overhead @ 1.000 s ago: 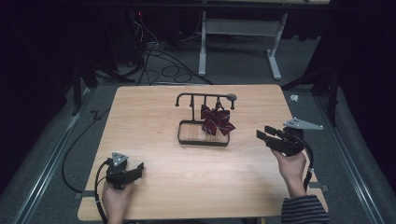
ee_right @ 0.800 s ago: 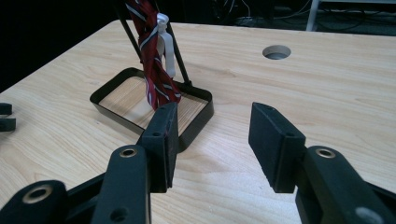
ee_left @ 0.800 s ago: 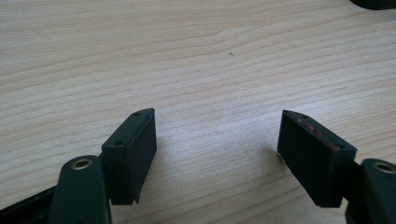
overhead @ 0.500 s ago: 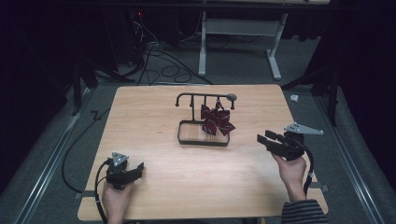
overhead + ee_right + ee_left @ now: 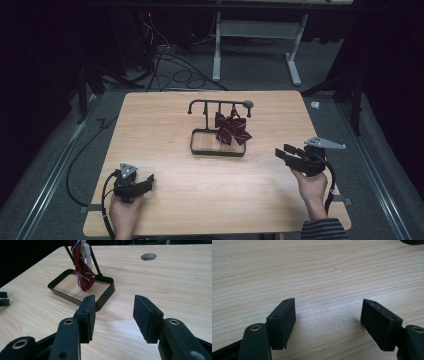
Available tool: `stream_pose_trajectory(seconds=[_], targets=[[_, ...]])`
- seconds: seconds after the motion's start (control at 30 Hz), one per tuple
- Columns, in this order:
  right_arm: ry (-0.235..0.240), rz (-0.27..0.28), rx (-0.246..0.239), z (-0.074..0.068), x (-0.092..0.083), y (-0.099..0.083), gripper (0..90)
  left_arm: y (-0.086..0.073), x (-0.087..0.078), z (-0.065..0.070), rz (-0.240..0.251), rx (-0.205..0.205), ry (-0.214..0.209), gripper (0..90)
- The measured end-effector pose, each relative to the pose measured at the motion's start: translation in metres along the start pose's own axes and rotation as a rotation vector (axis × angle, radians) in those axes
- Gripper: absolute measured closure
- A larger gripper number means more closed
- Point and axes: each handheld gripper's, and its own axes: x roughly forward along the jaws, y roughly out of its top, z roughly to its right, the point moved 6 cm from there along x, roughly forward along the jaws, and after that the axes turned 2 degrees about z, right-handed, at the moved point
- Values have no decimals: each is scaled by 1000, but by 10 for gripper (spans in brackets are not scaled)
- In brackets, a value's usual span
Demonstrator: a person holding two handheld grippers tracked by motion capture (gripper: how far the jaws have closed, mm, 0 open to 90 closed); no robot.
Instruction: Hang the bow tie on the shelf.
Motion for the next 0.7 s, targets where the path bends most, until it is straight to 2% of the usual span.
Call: stream_pose_trajectory(seconds=[0.7], targets=[[7, -28, 24, -1, 7, -22, 540, 0, 0, 0, 0, -1, 1, 288]])
